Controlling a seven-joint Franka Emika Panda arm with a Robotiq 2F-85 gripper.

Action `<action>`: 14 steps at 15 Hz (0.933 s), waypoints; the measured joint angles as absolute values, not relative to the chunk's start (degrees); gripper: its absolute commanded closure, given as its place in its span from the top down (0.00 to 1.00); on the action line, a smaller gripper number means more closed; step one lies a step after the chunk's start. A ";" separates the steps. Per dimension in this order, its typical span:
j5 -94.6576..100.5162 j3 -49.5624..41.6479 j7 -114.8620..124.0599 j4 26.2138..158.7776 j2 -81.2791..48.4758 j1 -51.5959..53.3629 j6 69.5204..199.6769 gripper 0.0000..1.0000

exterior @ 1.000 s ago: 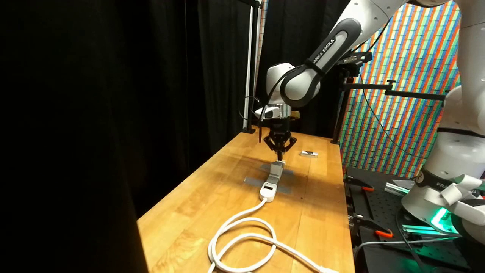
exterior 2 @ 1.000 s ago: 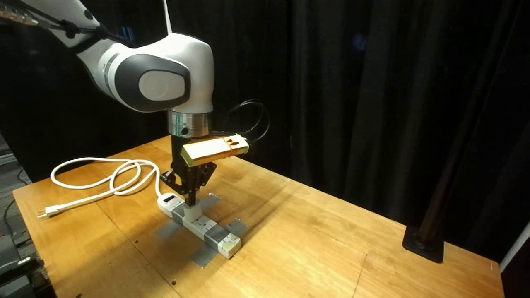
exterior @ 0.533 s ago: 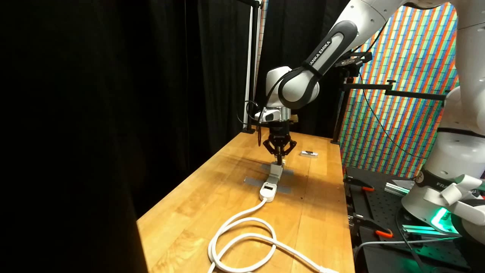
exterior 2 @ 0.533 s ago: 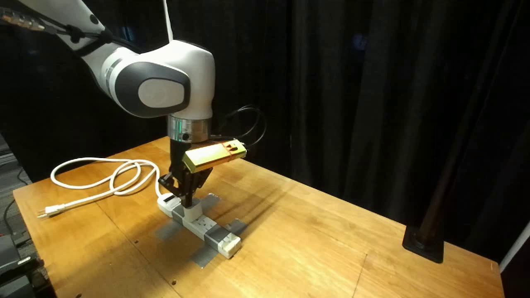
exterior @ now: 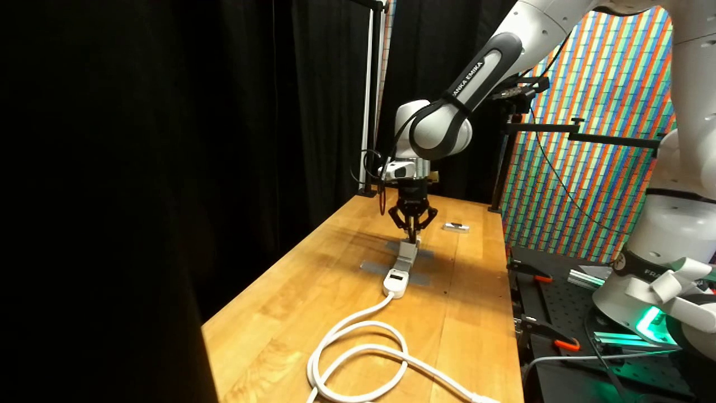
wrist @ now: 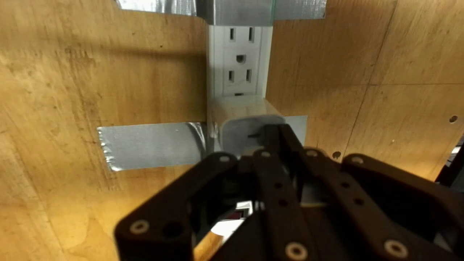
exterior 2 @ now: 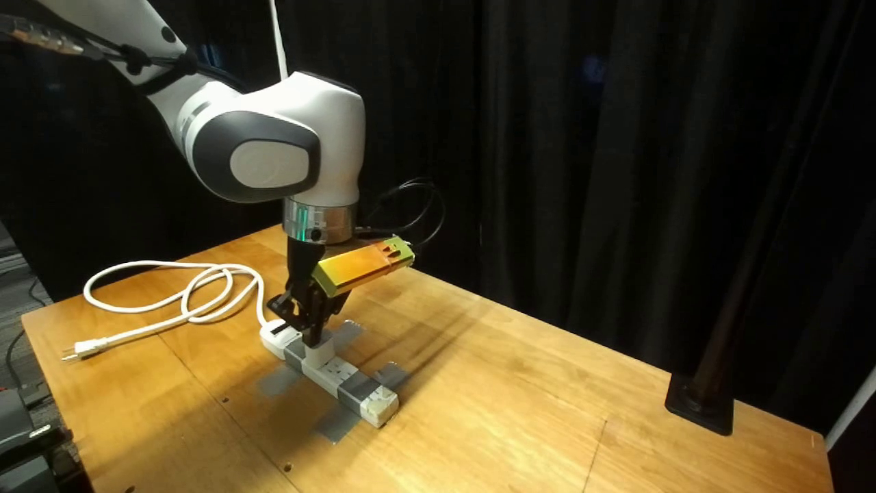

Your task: Pick up the charger head and put it on the adapter

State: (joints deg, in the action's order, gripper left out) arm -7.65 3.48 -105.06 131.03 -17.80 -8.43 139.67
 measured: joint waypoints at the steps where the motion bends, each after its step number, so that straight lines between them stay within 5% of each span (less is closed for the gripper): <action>1: -8.38 3.57 -106.22 131.02 -18.04 -8.69 139.62 0.08; 14: -12.08 4.65 -114.71 128.09 -19.83 -9.96 134.49 0.08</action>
